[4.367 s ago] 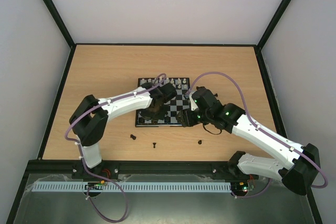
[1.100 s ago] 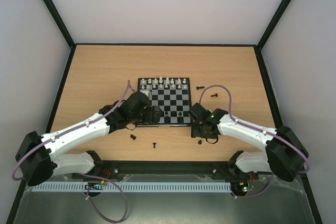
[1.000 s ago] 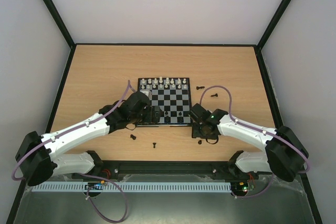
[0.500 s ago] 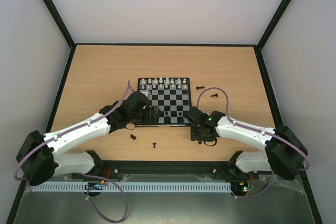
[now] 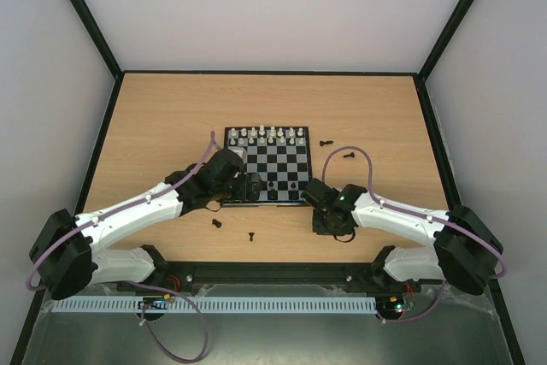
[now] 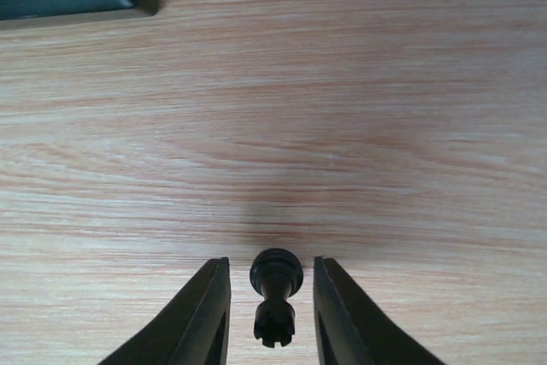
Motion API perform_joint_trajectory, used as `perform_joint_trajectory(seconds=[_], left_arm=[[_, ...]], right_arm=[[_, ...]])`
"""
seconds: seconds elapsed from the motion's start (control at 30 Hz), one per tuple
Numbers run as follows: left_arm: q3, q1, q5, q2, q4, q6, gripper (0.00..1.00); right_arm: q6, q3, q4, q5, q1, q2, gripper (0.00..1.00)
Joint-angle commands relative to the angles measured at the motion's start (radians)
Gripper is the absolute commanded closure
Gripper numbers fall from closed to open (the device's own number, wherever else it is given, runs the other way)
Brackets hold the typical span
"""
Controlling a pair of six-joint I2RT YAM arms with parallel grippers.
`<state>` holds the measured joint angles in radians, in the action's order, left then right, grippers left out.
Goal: Set up the chess pieces on the board
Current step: Pick up the chess piece at the center of the board, then place the chess piece on the chessboard.
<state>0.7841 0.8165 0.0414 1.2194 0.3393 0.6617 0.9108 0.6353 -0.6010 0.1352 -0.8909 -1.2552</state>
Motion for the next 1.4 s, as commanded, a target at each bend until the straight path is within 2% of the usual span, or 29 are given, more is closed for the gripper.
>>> perform_joint_trajectory(seconds=[0.0, 0.2, 0.4, 0.7, 1.03, 1.37], left_arm=[[-0.011, -0.007, -0.007, 0.014, -0.027, -0.007, 0.01], [-0.011, -0.007, -0.013, 0.024, -0.032, -0.008, 0.01], [-0.011, -0.008, -0.014, 0.023, -0.034, -0.012, 0.01], [-0.017, -0.017, -0.012, 0.016, -0.03, -0.015, 0.01], [-0.023, -0.048, 0.005, -0.031, -0.001, -0.012, 0.01], [-0.007, -0.08, 0.028, -0.056, 0.027, -0.009, 0.01]], right_arm=[[0.016, -0.021, -0.067, 0.01, -0.008, 0.011, 0.76], [0.015, -0.021, -0.072, 0.009, -0.007, 0.014, 0.91], [0.013, -0.005, -0.082, 0.012, -0.007, 0.028, 0.98], [-0.006, 0.067, -0.108, 0.029, -0.007, 0.034, 0.99], [-0.072, 0.182, -0.122, 0.043, -0.007, -0.033, 0.99], [-0.193, 0.325, -0.129, 0.071, 0.006, -0.178, 0.99]])
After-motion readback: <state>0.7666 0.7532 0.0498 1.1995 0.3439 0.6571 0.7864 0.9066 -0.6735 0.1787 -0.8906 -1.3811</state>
